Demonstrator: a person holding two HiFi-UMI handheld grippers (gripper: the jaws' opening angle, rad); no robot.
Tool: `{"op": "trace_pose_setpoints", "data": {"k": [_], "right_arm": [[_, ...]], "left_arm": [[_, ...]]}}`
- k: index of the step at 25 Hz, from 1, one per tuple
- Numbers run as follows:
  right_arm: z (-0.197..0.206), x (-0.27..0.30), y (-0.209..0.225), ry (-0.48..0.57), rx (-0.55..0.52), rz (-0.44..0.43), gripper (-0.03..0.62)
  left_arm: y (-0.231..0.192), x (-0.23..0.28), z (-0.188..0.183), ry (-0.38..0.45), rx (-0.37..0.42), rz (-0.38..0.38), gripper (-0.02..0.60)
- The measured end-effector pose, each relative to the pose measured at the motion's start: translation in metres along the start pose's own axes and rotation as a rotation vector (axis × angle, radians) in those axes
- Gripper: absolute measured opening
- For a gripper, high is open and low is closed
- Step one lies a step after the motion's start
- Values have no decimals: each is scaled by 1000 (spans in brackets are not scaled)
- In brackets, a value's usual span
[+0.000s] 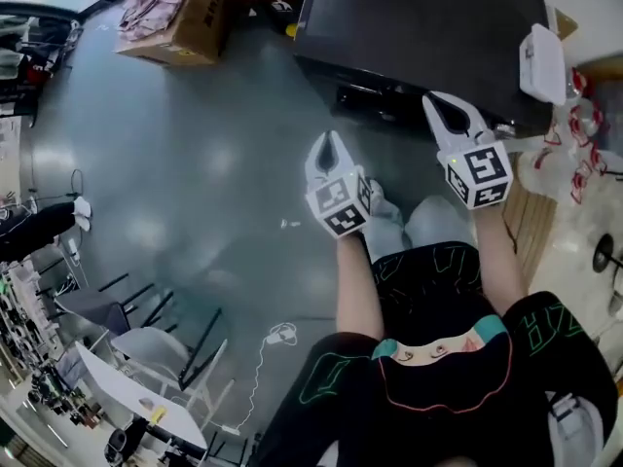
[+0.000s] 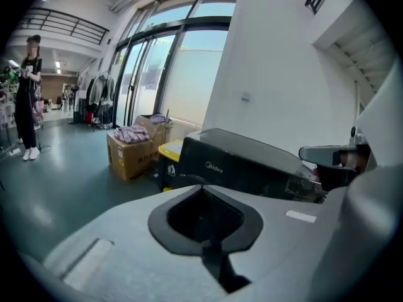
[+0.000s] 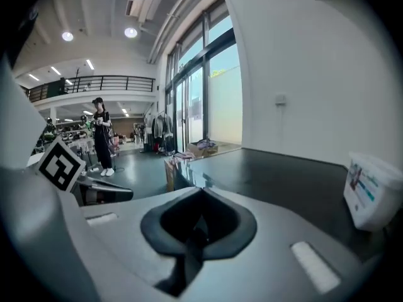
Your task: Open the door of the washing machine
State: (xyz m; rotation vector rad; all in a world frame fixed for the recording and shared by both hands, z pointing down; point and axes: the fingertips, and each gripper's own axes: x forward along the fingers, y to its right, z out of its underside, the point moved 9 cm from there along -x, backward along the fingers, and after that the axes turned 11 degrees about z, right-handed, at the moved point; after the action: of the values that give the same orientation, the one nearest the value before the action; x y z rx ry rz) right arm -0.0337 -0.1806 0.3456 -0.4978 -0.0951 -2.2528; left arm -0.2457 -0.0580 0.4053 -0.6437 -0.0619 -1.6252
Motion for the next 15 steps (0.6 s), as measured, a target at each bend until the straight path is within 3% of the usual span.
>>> {"op": "trace_pose_setpoints", "data": {"k": [4,8,15], "right_arm": [[35,5,-5,-133,-94,22,3],[70,9,-8,-238,-171,14,3],[118,20,-9,-393,-235,52,3]], "left_arm": [[-10,30,31,-106,-1,80,11],[-13,65,56,-186,79,151,11],[-20,115,86,-380,377,319,15]]}}
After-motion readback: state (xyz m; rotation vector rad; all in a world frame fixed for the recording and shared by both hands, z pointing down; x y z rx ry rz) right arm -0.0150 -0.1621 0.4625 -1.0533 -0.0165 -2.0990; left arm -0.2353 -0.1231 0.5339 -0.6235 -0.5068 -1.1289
